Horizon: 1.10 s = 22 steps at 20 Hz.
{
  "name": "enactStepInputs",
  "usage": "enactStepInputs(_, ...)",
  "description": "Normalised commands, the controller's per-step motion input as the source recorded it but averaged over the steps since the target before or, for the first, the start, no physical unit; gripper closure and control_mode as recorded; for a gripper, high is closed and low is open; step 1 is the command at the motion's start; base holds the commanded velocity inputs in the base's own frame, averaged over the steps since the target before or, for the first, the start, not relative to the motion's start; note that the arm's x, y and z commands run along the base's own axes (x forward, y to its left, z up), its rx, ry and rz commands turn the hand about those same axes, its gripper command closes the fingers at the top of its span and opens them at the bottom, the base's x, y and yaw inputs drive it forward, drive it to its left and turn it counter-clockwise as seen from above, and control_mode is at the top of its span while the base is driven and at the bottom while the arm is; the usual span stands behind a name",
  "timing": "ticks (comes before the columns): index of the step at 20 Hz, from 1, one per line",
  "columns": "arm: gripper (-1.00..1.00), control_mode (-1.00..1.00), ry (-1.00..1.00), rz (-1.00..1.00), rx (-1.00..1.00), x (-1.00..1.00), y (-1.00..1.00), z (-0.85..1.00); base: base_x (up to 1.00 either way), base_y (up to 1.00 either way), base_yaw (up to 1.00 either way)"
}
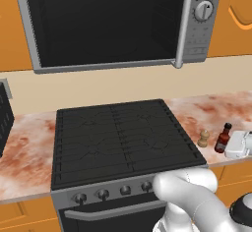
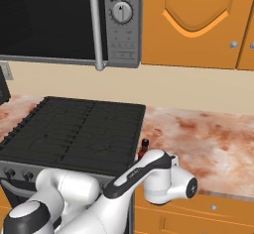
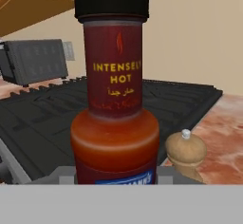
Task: Take 2 condiments from the cabinet and move them on the counter near the stove.Make sure the condiments are lined up with each other, next to each other.
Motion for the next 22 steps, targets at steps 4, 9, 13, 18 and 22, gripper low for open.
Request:
enactStepInputs(4,1.00,-1.00,0.00,0.00,0.00,0.10,0.00,-0.06,0.00,0.00,0.00)
enactStepInputs(9,1.00,-1.00,0.00,0.00,0.00,0.02,-0.04,-0.12,0.00,0.00,0.00)
enactStepInputs(13,1.00,-1.00,0.00,0.00,0.00,0.00,-0.05,-0.03,0.00,0.00,0.00)
enactStepInputs(18,1.00,-1.00,0.00,0.00,0.00,0.08,-0.03,0.00,0.00,0.00,0.00)
enactStepInputs(22,1.00,-1.00,0.00,0.00,0.00,0.10,0.00,0.00,0.00,0.00,0.00)
